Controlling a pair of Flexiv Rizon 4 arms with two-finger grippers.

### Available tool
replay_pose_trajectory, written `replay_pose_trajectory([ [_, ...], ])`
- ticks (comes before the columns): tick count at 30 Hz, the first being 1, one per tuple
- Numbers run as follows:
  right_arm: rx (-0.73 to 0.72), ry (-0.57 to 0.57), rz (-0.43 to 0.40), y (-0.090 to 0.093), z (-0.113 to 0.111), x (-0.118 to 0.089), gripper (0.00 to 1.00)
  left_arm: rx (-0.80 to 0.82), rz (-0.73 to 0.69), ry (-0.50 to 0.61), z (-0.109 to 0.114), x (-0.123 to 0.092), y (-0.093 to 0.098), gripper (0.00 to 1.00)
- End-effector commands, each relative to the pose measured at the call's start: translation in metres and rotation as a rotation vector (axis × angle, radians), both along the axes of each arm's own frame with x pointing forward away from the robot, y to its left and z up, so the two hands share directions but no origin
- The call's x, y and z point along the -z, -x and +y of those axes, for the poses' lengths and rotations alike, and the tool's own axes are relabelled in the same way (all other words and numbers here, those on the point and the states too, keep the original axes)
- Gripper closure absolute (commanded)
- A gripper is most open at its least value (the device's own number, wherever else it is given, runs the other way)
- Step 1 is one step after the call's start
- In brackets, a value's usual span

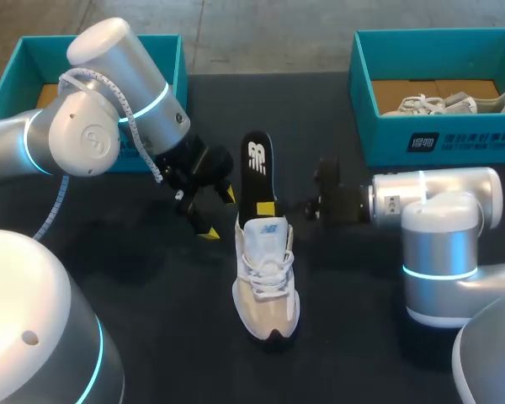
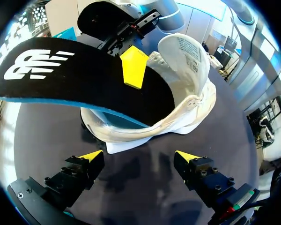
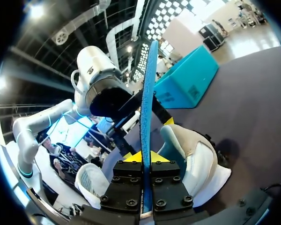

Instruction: Take the shoe out of the shoebox, open the shoe tongue, remove and reinsert the insole, then place the shoe into the shoebox

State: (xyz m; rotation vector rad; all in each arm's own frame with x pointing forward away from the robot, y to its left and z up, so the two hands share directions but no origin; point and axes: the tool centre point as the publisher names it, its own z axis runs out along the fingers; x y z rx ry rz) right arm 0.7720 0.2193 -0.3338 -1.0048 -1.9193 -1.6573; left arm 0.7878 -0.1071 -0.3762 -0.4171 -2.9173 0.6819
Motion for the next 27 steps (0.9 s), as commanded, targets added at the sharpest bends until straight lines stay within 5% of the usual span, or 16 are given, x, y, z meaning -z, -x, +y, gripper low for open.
replay_pose_trajectory([
  [1, -0.011, 0.026, 0.018, 0.004, 0.003, 0.001, 1.00, 0.000, -0.003, 0.001, 0.000, 0.001, 0.001, 0.00],
  [21, -0.021, 0.064, 0.095, 0.028, 0.003, 0.009, 1.00, 0.000, -0.003, 0.001, 0.000, 0.001, 0.001, 0.00],
  [22, -0.020, 0.055, 0.086, 0.029, 0.004, 0.008, 0.95, 0.000, -0.003, 0.001, 0.000, 0.001, 0.001, 0.00],
  [25, -0.016, 0.039, 0.066, 0.030, 0.004, 0.004, 0.56, 0.000, -0.003, 0.001, 0.000, 0.001, 0.001, 0.00],
  [27, -0.012, 0.043, 0.062, 0.029, 0.004, 0.001, 0.57, 0.000, -0.003, 0.001, 0.000, 0.001, 0.001, 0.00],
])
